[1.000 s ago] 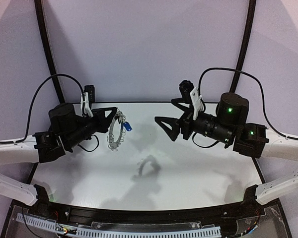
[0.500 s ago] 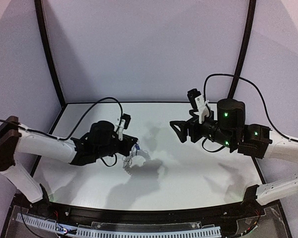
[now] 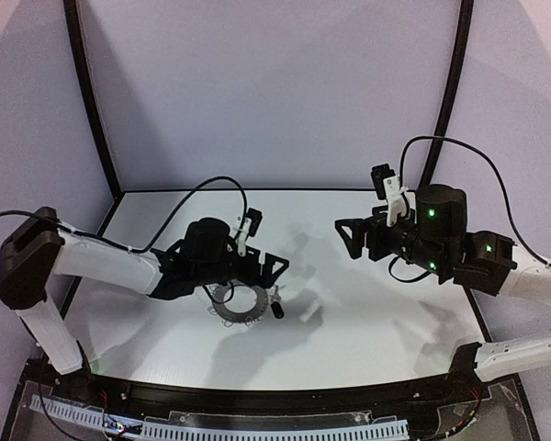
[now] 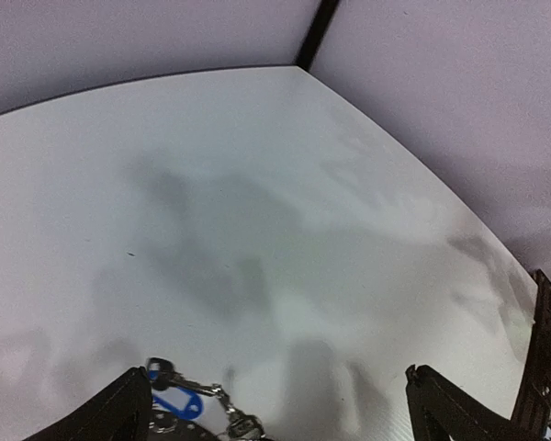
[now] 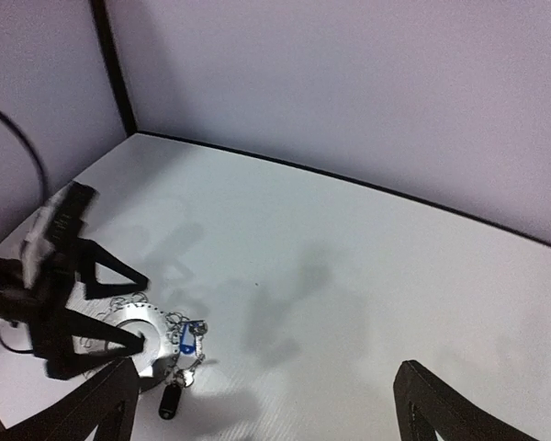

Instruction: Put the keys on the keyring

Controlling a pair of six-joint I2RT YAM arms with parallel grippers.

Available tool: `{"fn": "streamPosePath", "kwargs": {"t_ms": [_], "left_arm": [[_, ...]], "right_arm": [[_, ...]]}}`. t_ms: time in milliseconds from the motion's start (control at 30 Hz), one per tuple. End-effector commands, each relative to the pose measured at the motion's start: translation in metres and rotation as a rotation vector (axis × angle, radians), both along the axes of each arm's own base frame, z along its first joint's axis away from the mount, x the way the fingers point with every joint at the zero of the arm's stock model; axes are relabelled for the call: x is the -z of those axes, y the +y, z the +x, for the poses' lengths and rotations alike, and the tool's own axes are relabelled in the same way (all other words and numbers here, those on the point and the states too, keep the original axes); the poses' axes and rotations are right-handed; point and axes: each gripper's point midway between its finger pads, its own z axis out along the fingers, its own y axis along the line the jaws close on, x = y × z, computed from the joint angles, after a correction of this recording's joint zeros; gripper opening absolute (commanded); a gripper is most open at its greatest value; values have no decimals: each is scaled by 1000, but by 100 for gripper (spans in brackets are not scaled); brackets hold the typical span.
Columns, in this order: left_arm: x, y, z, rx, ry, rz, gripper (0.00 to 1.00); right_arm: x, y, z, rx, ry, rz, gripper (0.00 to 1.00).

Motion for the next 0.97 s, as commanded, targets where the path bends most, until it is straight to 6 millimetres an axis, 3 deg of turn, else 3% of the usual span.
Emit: {"fn": "streamPosePath", "kwargs": {"t_ms": [0,67,100,167,200,233,267,300,333,367,400,433,533,667,933], "left_arm": [[-50,58,29,-273,-76,58,99],[-54,102,45,-436,-19,69,99],[-44,119,51,-483,-3,113,99],[-37,198,71,-705,93,108,99],[-26,220,70,-757,132,112,99],[-28,256,76,-847,174,65,99],[-28,275,77,-895,184,42,99],[-20,312,71,-995,219,48,99],[-24,340,65,-1074,202,49,99],[-24,342,59,-1072,203,57,99],[-25,375,48,-1172,191,106,99],[-23,375,47,-1172,195,111,99],[-31,418,23,-1289,184,133,99],[-35,447,5,-1377,133,169,99],[-63,452,11,-1377,38,129,99]], "right_arm": [[32,-29,28,149,173,12,98],[50,-53,50,230,263,42,98],[53,-62,57,259,267,51,98],[64,-95,76,347,250,64,98],[70,-110,83,386,255,68,98],[76,-121,88,402,275,80,98],[77,-131,92,427,277,83,98],[87,-145,96,456,285,73,98],[92,-157,99,496,271,49,98],[94,-161,99,509,261,29,98],[100,-171,100,537,231,-20,98],[101,-173,100,549,226,-26,98],[114,-188,102,617,227,-64,98],[126,-189,108,616,210,-109,98],[113,-191,115,634,87,-55,98]]}}
